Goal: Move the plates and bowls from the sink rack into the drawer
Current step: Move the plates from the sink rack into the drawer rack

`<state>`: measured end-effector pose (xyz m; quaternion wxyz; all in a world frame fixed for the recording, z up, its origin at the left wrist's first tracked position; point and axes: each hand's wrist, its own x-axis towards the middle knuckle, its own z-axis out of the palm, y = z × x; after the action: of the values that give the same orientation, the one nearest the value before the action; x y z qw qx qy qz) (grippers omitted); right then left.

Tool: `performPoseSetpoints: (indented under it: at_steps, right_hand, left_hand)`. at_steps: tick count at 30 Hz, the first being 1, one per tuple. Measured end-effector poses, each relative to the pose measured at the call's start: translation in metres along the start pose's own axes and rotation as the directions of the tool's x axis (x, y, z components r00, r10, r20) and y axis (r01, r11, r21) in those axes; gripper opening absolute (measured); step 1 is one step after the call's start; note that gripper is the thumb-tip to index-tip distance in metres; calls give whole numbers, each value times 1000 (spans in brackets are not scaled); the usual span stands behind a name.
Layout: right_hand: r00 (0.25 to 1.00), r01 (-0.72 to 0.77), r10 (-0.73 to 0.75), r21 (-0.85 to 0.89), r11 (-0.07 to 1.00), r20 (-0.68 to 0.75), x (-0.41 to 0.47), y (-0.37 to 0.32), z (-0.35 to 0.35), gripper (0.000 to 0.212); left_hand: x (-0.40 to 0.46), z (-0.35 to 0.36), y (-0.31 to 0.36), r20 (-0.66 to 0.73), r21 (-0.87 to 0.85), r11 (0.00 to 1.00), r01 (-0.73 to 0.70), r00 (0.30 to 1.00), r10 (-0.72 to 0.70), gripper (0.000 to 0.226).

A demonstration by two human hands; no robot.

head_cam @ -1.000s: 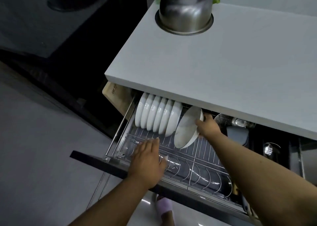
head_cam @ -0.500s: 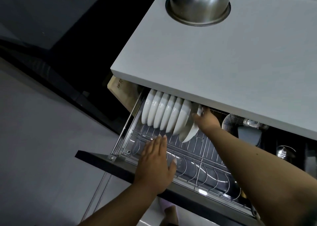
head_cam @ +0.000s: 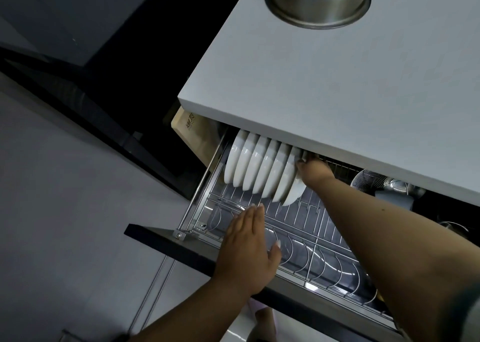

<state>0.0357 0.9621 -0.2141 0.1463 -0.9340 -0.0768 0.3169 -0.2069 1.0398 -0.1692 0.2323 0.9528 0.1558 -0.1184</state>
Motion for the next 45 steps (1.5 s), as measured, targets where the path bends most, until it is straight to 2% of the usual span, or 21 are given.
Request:
performPoseSetpoints:
  at_steps: [2, 8, 15, 17, 19, 22, 25, 29, 35, 41, 45]
  right_hand:
    - [1000, 9, -8, -11, 1000, 12, -3, -1, -2, 48]
    - [995, -6, 30, 253, 967, -91, -42, 11, -4, 46]
    - [982, 189, -168, 386, 903, -89, -140, 69, -27, 31]
    - [979, 197, -154, 402, 894, -135, -164, 98, -39, 25]
    - [977, 185, -120, 420, 888, -177, -176, 121, -48, 30]
    - [962, 142, -2, 494, 858, -275, -211, 173, -73, 32]
    - [922, 135, 106, 568, 812, -371, -250, 230, -98, 35]
    - [838, 79, 267, 589, 804, -476, -306, 319, -124, 34]
    - [683, 34, 514, 726, 687, -518, -392, 457, -137, 37]
    - [526, 21, 663, 787, 616, -533, -471, 567, -138, 31]
    - [445, 22, 735, 827, 562, -511, -512, 619, -134, 31]
  left_hand:
    - [0, 1, 0, 2, -1, 1000, -1, 1000, 1, 81]
    - [0, 0, 2, 4, -29, 999, 28, 1000, -28, 75]
    - [2, -7, 21, 85, 35, 999, 29, 996, -32, 73]
    - [6, -5, 48, 82, 41, 998, -36, 996, 33, 70]
    - [10, -1, 77, 68, -3, 994, -107, 992, 107, 67]
    - [12, 10, 149, 83, -30, 965, -260, 961, 262, 65]
    - [8, 24, 222, 95, -14, 910, -414, 906, 413, 64]
    - [-9, 52, 319, 125, -42, 829, -558, 820, 558, 63]
    - [-54, 111, 463, 164, -87, 680, -728, 663, 730, 62]
    - [-111, 180, 582, 216, -123, 529, -840, 498, 840, 62]
    - [-140, 209, 638, 238, -134, 466, -874, 429, 872, 62]
